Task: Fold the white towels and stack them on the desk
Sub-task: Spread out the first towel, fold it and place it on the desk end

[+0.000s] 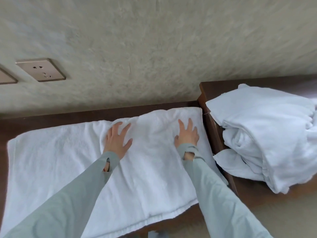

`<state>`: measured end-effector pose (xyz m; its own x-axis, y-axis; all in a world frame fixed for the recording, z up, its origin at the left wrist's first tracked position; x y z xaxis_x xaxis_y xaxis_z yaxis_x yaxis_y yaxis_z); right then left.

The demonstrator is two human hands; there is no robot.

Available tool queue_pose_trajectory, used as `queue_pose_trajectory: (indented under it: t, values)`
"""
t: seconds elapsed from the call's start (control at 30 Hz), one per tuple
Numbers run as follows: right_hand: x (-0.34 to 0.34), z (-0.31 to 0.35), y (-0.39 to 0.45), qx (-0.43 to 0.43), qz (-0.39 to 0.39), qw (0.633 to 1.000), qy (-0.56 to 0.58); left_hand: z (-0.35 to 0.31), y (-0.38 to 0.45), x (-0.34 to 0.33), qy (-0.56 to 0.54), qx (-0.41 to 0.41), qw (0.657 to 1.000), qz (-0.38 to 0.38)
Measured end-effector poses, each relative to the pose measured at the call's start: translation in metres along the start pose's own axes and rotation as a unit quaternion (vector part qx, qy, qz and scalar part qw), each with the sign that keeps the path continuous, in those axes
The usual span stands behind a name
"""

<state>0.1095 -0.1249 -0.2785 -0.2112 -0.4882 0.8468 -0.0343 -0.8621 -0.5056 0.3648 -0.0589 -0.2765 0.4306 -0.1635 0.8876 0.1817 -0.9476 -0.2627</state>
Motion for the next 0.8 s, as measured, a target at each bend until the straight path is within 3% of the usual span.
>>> queue_pose_trajectory:
  t: [0.07, 0.2, 0.4, 0.5, 0.6, 0.67, 0.73, 0.8]
  values:
    - [-0.032, -0.006, -0.015, 0.030, 0.048, 0.998, -0.028, 0.005, -0.005, 0.003, 0.015, 0.016, 1.000, -0.023]
    - [-0.061, -0.048, -0.031, -0.009, 0.066, 0.995, -0.075, 0.004, -0.009, -0.043, 0.109, -0.004, 0.987, 0.120]
    - [-0.049, -0.077, -0.048, -0.055, 0.011, 0.998, -0.032, -0.007, 0.012, -0.050, 0.141, 0.000, 0.976, 0.168]
    - [-0.042, -0.083, -0.089, 0.003, -0.059, 0.992, 0.112, -0.012, -0.004, -0.035, 0.066, 0.017, 0.991, 0.113]
    - [-0.052, -0.115, -0.139, -0.049, -0.127, 0.981, 0.135, -0.010, -0.029, -0.033, 0.070, 0.016, 0.993, 0.095]
    - [-0.066, -0.141, -0.156, -0.134, -0.130, 0.962, 0.198, -0.010, -0.022, -0.022, 0.077, 0.004, 0.994, 0.072]
    - [-0.083, -0.162, -0.163, -0.239, -0.103, 0.905, 0.335, -0.006, 0.002, -0.006, 0.089, 0.015, 0.995, 0.035]
    - [-0.099, -0.165, -0.164, -0.309, -0.064, 0.855, 0.411, -0.001, 0.026, -0.001, 0.136, 0.026, 0.989, 0.051]
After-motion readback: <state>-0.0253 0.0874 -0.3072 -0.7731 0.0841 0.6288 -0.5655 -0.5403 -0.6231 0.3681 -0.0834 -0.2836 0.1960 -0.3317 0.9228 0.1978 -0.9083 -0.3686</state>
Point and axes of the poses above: each hand's wrist, its own y-axis towards the middle knuckle, its own x-axis out of the back of the hand, z = x × y, the point moved 10 cm from there along y, towards the middle knuckle, and after that the axes turned 4 degrees about z, right-handed, at the moved point
